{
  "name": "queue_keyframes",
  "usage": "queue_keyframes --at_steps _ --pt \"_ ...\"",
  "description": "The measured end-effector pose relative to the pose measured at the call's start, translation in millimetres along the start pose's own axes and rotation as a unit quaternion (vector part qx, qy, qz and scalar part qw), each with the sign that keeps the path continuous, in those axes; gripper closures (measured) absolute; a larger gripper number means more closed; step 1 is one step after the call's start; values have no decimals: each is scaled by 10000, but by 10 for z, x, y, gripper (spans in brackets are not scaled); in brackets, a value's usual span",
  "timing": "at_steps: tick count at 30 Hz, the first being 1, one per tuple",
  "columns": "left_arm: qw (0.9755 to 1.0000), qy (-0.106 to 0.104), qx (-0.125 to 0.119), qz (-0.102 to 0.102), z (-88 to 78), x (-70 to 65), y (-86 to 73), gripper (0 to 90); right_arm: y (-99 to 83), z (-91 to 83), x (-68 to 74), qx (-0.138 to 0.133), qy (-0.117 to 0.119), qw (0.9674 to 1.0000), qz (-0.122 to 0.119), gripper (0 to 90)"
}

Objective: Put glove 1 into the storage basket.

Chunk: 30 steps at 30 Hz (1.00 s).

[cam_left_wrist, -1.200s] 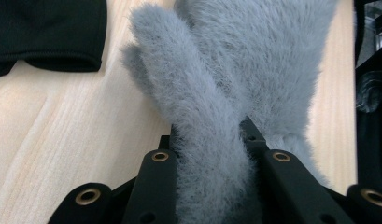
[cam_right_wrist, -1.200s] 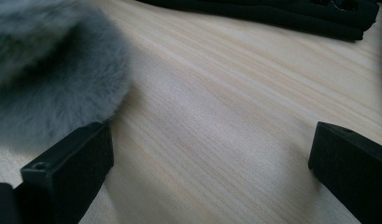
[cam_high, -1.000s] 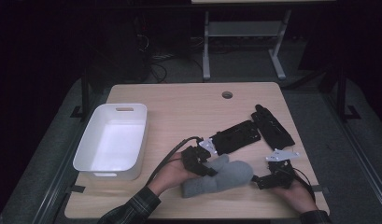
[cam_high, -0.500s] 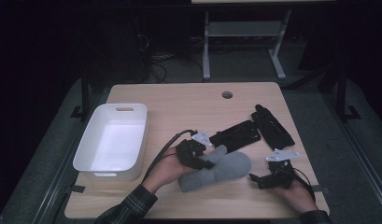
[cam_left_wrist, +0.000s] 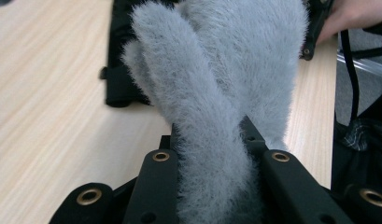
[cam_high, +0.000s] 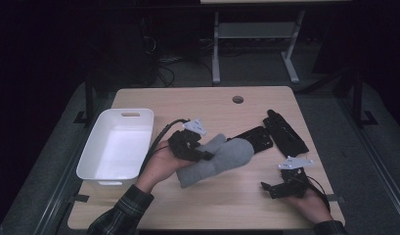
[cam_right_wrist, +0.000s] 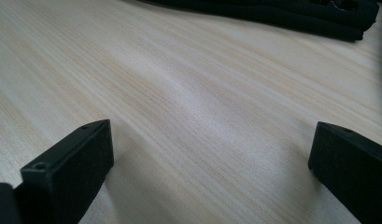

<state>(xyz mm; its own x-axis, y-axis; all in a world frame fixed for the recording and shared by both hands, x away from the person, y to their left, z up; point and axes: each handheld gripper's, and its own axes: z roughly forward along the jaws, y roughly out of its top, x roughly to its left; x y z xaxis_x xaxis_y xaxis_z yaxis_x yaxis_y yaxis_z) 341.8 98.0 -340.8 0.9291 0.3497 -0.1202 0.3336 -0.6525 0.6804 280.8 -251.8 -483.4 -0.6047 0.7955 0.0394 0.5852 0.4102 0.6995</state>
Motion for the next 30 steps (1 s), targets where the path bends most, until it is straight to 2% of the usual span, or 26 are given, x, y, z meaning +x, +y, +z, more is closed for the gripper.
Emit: queue_keyframes --at_steps 3,4,8,9,16,17,18,21,22,23,24,25,29,30 --pt "10000 24 -41 -33 -64 43 -3 738 0 0 0 -1 -1 10000 1 0" --pt "9999 73 -78 -108 -131 81 -14 738 0 0 0 0 -2 10000 0 0" --pt "9995 193 -132 -191 -235 140 -31 738 0 0 0 -1 0 10000 3 0" --pt "9992 248 -160 -279 -308 182 -45 738 0 0 0 0 1 10000 1 0" --pt "9967 503 -323 -557 -608 337 -114 738 0 0 -1 -2 -2 10000 -7 0" --pt "9967 503 -323 -557 -608 337 -114 738 0 0 -1 -2 -2 10000 -7 0" --pt "9959 596 -338 -592 -700 386 -138 738 0 1 -1 -4 -1 10000 -5 0" --pt "9941 734 -390 -700 -823 451 -186 737 0 0 -3 1 -5 10000 -19 0" --pt "9941 734 -390 -700 -823 451 -186 737 0 0 -3 1 -5 10000 -19 0" --pt "9926 802 -429 -801 -897 492 -230 737 0 0 -3 0 -6 10000 -21 0" --pt "9926 802 -429 -801 -897 492 -230 737 0 0 -3 0 -6 10000 -21 0" --pt "9913 859 -463 -885 -965 533 -278 736 0 0 -3 1 -6 10000 -22 0" --pt "9893 953 -469 -996 -1057 587 -354 736 0 0 -3 1 -6 10000 -21 0" --pt "9880 1035 -465 -1045 -1126 618 -403 736 0 0 -3 0 -6 10000 -23 0"
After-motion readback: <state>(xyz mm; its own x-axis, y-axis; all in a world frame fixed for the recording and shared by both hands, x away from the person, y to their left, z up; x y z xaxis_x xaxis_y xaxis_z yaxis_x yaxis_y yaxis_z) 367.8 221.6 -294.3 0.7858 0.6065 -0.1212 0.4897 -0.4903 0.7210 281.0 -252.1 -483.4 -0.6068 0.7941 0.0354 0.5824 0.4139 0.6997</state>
